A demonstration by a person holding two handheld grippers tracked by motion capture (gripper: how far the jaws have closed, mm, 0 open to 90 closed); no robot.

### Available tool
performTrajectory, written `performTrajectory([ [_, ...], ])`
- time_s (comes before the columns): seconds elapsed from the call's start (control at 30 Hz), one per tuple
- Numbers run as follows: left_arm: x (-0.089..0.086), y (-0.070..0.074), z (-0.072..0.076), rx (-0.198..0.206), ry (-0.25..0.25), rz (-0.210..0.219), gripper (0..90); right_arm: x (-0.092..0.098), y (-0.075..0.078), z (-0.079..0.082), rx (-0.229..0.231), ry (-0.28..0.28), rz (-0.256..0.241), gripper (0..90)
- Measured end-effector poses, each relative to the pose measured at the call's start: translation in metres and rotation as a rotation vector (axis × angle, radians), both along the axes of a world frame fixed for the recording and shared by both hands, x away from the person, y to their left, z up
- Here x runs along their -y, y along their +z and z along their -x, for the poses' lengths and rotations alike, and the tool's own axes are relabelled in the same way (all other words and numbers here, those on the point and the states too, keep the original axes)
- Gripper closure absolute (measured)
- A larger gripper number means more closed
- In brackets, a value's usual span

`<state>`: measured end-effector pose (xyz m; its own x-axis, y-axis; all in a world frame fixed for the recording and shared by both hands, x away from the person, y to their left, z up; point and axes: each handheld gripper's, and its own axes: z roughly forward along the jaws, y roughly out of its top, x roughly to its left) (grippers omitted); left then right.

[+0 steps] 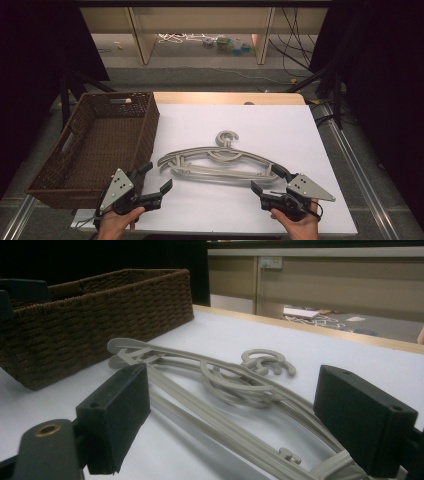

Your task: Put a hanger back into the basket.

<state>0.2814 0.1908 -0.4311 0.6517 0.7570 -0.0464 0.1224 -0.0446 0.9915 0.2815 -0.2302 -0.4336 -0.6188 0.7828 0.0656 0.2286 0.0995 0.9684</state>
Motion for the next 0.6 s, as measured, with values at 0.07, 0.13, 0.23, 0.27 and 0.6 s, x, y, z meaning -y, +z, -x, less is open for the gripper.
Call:
performTrajectory([
  [0.07,0.0,0.0,0.0,0.002,0.0,-0.001,15.7,0.001,0.0,-0.003,0.038,0.004,0.012,15.9],
  [0.13,0.0,0.0,0.0,0.001,0.0,0.001,15.7,0.001,0.0,-0.004,0.04,-0.003,0.016,16.0],
  [0.23,0.0,0.0,0.0,0.0,-0.002,0.0,15.7,0.001,0.002,-0.005,0.042,0.003,0.021,17.0],
  [0.27,0.0,0.0,-0.001,0.012,-0.013,-0.002,15.7,0.001,0.003,-0.007,0.042,0.01,0.03,19.4],
  [0.6,0.0,0.0,-0.001,-0.004,-0.012,-0.01,15.7,0.003,0.01,-0.02,0.038,0.022,0.052,21.0],
])
